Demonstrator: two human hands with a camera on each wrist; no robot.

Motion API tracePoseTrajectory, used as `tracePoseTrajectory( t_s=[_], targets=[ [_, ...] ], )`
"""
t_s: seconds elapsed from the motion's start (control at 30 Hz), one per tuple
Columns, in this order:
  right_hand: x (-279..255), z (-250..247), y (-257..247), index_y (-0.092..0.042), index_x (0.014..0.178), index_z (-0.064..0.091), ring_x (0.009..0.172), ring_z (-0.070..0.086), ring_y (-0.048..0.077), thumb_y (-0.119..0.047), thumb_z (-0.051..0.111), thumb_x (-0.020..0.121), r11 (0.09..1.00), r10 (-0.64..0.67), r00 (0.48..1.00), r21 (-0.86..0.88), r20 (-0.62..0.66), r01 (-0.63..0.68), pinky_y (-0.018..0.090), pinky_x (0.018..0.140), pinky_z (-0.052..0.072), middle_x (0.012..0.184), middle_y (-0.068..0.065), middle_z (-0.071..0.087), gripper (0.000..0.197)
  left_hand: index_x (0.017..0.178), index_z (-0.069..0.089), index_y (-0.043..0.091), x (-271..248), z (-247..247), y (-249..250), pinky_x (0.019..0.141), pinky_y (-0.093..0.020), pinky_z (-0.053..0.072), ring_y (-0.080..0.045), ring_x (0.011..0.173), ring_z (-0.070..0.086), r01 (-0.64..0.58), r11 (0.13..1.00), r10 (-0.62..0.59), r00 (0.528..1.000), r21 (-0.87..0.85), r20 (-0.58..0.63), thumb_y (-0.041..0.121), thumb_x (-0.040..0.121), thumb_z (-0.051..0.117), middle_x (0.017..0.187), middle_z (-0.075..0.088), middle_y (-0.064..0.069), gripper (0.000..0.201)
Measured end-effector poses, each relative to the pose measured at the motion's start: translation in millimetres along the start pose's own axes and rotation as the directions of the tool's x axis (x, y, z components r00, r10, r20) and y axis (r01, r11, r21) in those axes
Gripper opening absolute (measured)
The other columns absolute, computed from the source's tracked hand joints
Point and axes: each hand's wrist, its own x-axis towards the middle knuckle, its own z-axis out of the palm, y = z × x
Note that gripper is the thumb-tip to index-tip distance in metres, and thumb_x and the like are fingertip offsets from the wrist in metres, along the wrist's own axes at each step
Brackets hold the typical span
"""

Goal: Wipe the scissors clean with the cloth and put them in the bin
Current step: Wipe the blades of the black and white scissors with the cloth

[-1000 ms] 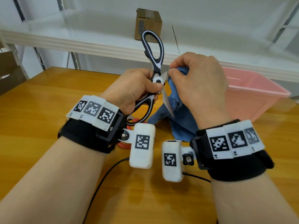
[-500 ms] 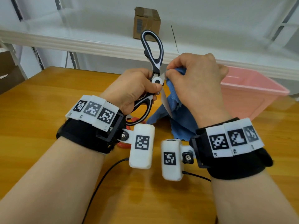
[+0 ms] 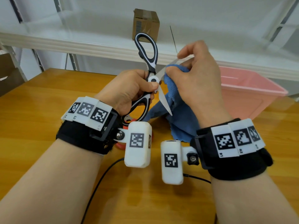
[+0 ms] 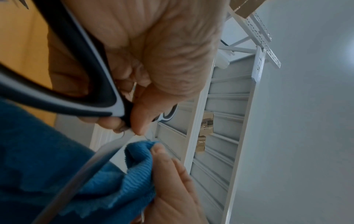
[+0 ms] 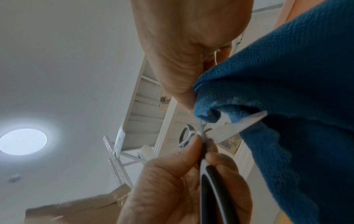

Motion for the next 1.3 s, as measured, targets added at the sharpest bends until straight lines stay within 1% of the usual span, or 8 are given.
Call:
tracePoseTrajectory(
  t_s=[0.07, 0.27, 0.4, 0.53, 0.83, 1.0, 1.2, 1.3],
  targets=[
    [1.8, -4.8, 1.0, -0.037, 0.088, 0.054, 0.081, 0.063, 0.011, -0.035, 0.069, 0.081, 0.999, 0.011, 1.0, 0.042, -0.023, -0.01, 0.054, 0.09, 0.05, 0.075, -0.014, 0.062, 0.017, 0.096, 0.065, 0.005, 0.2, -2.7, 0.1, 0.049, -0.022, 0.046, -0.014, 0.054, 0.054, -0.003, 1.0, 0.003, 1.0, -0.021, 0.006, -0.001, 0.093, 0.053, 0.072, 0.06, -0.009, 0.014],
    [0.1, -3.5, -2.7, -0.039, 0.08, 0.06, 0.098, 0.064, 0.015, -0.044, 0.066, 0.082, 0.998, -0.054, 0.99, -0.03, -0.129, 0.05, 0.049, 0.096, 0.046, 0.085, -0.019, 0.068, 0.008, 0.102, 0.064, 0.002, -1.6, 0.5, 1.4, 0.048, -0.023, 0.047, -0.015, 0.054, 0.054, -0.004, 0.999, 0.004, 1.0, -0.038, -0.004, -0.001, 0.092, 0.054, 0.072, 0.06, -0.01, 0.014],
    [-7.4, 5.1, -8.8, -0.036, 0.096, 0.068, 0.109, 0.053, 0.019, -0.047, 0.06, 0.091, 0.921, -0.221, 0.975, -0.332, -0.019, 0.203, 0.036, 0.086, 0.023, 0.096, -0.014, 0.068, 0.014, 0.114, 0.06, -0.005, -0.7, 1.7, 1.2, 0.049, -0.025, 0.048, -0.018, 0.056, 0.054, -0.019, 0.999, 0.017, 0.999, -0.047, -0.05, -0.003, 0.089, 0.058, 0.073, 0.058, -0.013, 0.026],
    [-5.0, 4.6, -7.2, -0.039, 0.106, 0.068, 0.117, 0.048, 0.021, -0.039, 0.054, 0.094, 0.884, -0.226, 0.961, -0.38, 0.158, 0.271, 0.04, 0.09, 0.028, 0.108, -0.012, 0.067, 0.018, 0.109, 0.061, -0.004, 0.3, -1.6, 0.1, 0.049, -0.024, 0.048, -0.018, 0.055, 0.054, -0.027, 1.0, 0.025, 0.997, -0.012, -0.078, -0.004, 0.088, 0.058, 0.069, 0.058, -0.011, 0.022],
    [-0.4, -2.9, 2.2, -0.036, 0.102, 0.068, 0.112, 0.051, 0.02, -0.034, 0.054, 0.093, 0.916, -0.123, 0.992, -0.381, 0.034, 0.127, 0.041, 0.088, 0.025, 0.103, -0.012, 0.068, 0.017, 0.093, 0.066, 0.005, -0.4, 8.4, -1.1, 0.052, -0.025, 0.051, -0.02, 0.058, 0.058, -0.044, 0.998, 0.046, 0.998, 0.042, -0.046, -0.006, 0.086, 0.062, 0.071, 0.063, -0.012, 0.013],
    [-4.2, 2.2, -3.3, -0.037, 0.103, 0.069, 0.112, 0.053, 0.016, -0.035, 0.053, 0.091, 0.911, -0.154, 0.98, -0.365, 0.124, 0.19, 0.045, 0.094, 0.028, 0.102, -0.014, 0.069, 0.02, 0.104, 0.065, -0.001, 1.3, 6.2, -2.6, 0.052, -0.025, 0.05, -0.019, 0.056, 0.057, -0.065, 0.998, 0.066, 0.996, 0.019, -0.053, -0.007, 0.085, 0.061, 0.072, 0.061, -0.012, 0.02],
    [2.8, -7.6, 8.1, -0.035, 0.102, 0.068, 0.111, 0.055, 0.02, -0.032, 0.054, 0.092, 0.916, -0.053, 0.999, -0.397, 0.013, 0.053, 0.04, 0.085, 0.024, 0.101, -0.011, 0.068, 0.018, 0.086, 0.065, 0.007, 0.1, 10.6, -3.8, 0.052, -0.026, 0.051, -0.023, 0.061, 0.06, -0.06, 0.992, 0.065, 0.997, 0.112, -0.041, -0.004, 0.084, 0.064, 0.07, 0.064, -0.012, 0.011],
    [0.1, -6.8, 3.2, -0.036, 0.101, 0.069, 0.112, 0.054, 0.018, -0.033, 0.054, 0.091, 0.909, -0.103, 0.992, -0.396, 0.077, 0.126, 0.042, 0.088, 0.027, 0.102, -0.012, 0.068, 0.018, 0.088, 0.065, 0.006, -0.2, 10.3, -3.1, 0.051, -0.025, 0.05, -0.021, 0.058, 0.058, -0.07, 0.994, 0.073, 0.997, 0.086, -0.032, -0.006, 0.085, 0.063, 0.07, 0.063, -0.013, 0.012]
  ],
)
